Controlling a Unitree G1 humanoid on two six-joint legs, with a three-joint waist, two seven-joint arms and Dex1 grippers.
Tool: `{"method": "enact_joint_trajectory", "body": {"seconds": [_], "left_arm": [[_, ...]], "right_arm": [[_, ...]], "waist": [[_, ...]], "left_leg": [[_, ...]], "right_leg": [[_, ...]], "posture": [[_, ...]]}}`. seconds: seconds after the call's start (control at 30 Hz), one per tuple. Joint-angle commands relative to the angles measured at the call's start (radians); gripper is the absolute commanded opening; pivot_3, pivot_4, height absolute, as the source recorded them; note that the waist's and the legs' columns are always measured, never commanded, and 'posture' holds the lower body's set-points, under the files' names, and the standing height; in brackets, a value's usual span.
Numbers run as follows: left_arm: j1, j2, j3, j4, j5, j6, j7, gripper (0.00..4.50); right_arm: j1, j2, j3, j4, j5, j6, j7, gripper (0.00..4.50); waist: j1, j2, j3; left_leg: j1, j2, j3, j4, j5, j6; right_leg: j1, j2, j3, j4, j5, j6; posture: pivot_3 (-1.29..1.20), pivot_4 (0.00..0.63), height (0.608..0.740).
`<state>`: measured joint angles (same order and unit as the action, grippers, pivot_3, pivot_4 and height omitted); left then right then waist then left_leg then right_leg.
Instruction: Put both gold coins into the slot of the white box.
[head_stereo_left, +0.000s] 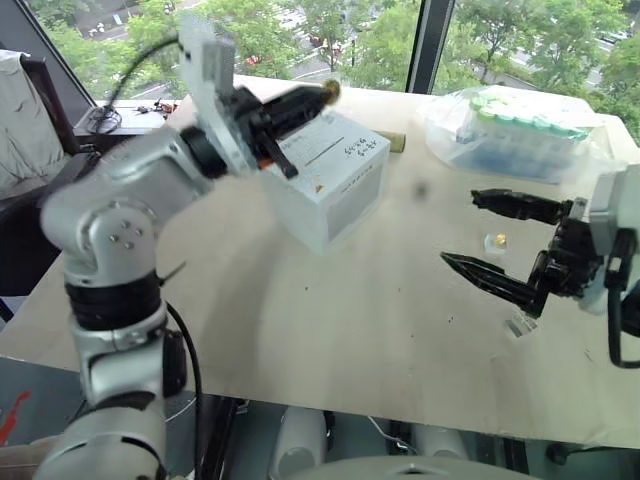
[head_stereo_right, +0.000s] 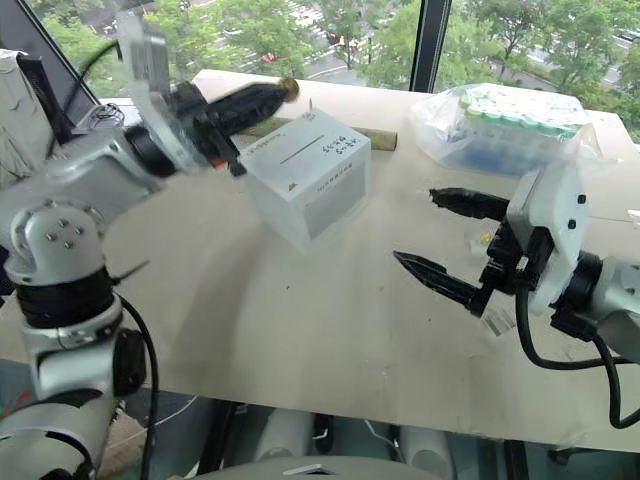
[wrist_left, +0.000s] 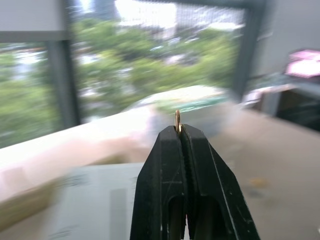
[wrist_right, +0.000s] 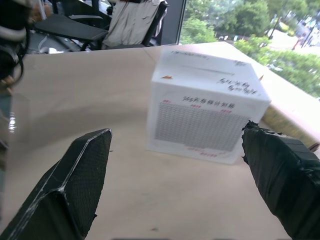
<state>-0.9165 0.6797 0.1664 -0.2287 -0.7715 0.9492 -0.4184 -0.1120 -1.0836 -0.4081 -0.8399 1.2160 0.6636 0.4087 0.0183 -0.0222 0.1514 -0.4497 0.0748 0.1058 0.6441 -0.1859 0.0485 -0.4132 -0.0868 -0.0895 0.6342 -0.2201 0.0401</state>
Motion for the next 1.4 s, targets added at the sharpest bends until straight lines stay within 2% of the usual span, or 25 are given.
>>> {"method": "enact_joint_trajectory", "body": {"seconds": [0.03,0.1,0.17,0.37,0.57,0.83,1.27,1.4], "left_arm": [[-0.133,0.032,-0.075,0.101,0.072,0.206,0.090,0.00],[-0.192,0.052,-0.133,0.194,0.074,0.303,0.028,0.00],[-0.227,0.073,-0.180,0.275,0.077,0.321,-0.068,0.00],[-0.328,0.125,-0.324,0.538,0.150,0.282,-0.360,0.00],[-0.386,0.107,-0.408,0.643,0.251,0.215,-0.503,0.00],[-0.470,0.035,-0.395,0.758,0.296,0.273,-0.550,0.00],[-0.465,-0.006,-0.459,0.783,0.488,0.150,-0.522,0.00],[-0.451,-0.011,-0.469,0.751,0.498,0.147,-0.557,0.00]], "right_arm": [[-0.045,0.000,-0.001,0.017,-0.030,-0.017,0.024,4.47],[-0.062,0.004,0.011,0.023,-0.039,-0.013,0.029,4.47],[-0.070,0.009,0.017,0.022,-0.047,-0.008,0.031,4.47],[-0.019,0.031,-0.005,-0.026,-0.068,-0.006,0.016,4.47],[0.035,0.053,-0.032,-0.080,-0.087,-0.011,-0.007,4.47],[0.062,0.083,-0.056,-0.110,-0.084,-0.021,-0.046,4.47],[0.048,0.092,-0.075,-0.106,-0.073,-0.019,-0.099,4.47],[0.051,0.093,-0.070,-0.108,-0.079,-0.018,-0.107,4.47]], "waist": [[0.002,-0.001,0.001],[0.005,-0.002,0.001],[0.003,-0.002,0.001],[-0.001,-0.003,0.004],[0.000,-0.003,0.004],[-0.001,-0.004,0.004],[-0.003,-0.004,0.004],[-0.004,-0.004,0.004]], "left_leg": [[0.000,0.000,0.000,0.000,0.000,0.000],[-0.001,0.000,-0.001,0.000,0.000,0.000],[-0.001,0.000,0.000,0.000,0.000,0.000],[-0.002,0.000,-0.001,-0.002,0.000,0.000],[-0.002,-0.001,-0.001,-0.002,0.000,0.000],[-0.004,-0.001,-0.002,0.000,0.000,0.000],[-0.003,0.000,-0.002,0.002,0.000,0.000],[-0.003,0.000,-0.002,0.003,0.000,0.000]], "right_leg": [[0.000,0.000,0.000,0.000,0.000,0.000],[0.000,0.000,-0.001,0.000,0.000,0.000],[0.000,0.000,-0.001,0.000,0.000,0.001],[-0.001,0.000,-0.002,0.000,0.000,0.000],[-0.001,-0.001,-0.002,0.000,-0.001,0.001],[-0.002,-0.001,-0.003,0.000,-0.001,0.002],[-0.002,-0.001,-0.002,0.004,-0.001,0.002],[-0.002,-0.001,-0.001,0.006,-0.001,0.002]], "posture": [[0.00,0.150,0.740],[0.00,0.150,0.740],[0.00,0.150,0.740],[0.00,0.150,0.740],[0.00,0.150,0.740],[0.00,0.150,0.740],[0.00,0.150,0.740],[0.00,0.150,0.740]]}}
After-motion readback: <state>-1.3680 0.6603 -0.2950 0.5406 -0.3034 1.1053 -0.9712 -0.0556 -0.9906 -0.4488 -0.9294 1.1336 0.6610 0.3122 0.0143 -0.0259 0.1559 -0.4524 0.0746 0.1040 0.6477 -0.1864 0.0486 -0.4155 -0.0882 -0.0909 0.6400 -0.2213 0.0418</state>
